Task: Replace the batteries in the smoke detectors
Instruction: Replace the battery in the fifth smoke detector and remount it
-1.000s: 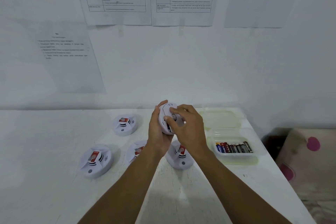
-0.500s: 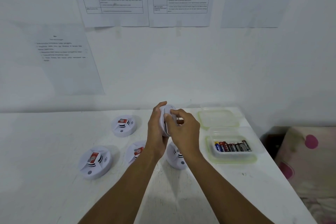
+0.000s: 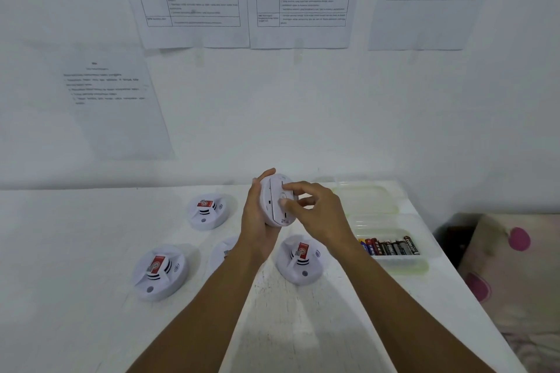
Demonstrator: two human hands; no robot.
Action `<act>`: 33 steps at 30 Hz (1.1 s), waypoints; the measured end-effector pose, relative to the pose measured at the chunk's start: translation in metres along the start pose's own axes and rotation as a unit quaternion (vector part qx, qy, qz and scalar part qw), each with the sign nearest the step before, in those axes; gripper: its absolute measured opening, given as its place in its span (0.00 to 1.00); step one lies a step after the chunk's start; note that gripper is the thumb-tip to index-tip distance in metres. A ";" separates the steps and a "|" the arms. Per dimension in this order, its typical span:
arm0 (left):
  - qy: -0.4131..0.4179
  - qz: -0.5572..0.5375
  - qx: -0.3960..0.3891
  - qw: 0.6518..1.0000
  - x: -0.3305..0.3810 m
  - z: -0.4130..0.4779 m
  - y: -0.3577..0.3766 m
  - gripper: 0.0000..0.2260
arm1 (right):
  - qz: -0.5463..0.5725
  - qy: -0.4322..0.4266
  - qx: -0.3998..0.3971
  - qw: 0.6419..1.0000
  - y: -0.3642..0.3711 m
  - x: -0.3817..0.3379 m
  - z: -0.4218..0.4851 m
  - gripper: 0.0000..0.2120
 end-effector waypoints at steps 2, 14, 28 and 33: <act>-0.001 -0.006 -0.005 1.000 0.001 0.000 0.003 0.17 | -0.008 0.003 0.004 1.000 0.000 -0.001 -0.001 0.16; -0.007 -0.061 -0.022 0.998 -0.002 -0.006 0.011 0.17 | -0.094 -0.051 0.022 0.994 0.009 0.000 -0.003 0.24; 0.020 0.039 0.025 0.999 -0.006 0.003 0.002 0.14 | -0.024 -0.001 0.084 0.996 0.024 0.004 -0.009 0.16; 0.048 0.098 0.022 0.994 0.002 -0.002 0.006 0.12 | -0.004 0.029 0.079 0.996 0.026 0.003 -0.007 0.14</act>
Point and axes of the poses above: each hand's wrist, its own z-axis towards the middle knuckle, its own y-axis out of the palm, x = y × z, the point moved 3 cm from there along z, towards the middle knuckle, and after that the axes turned 3 degrees about -y, right-handed, at the moved point
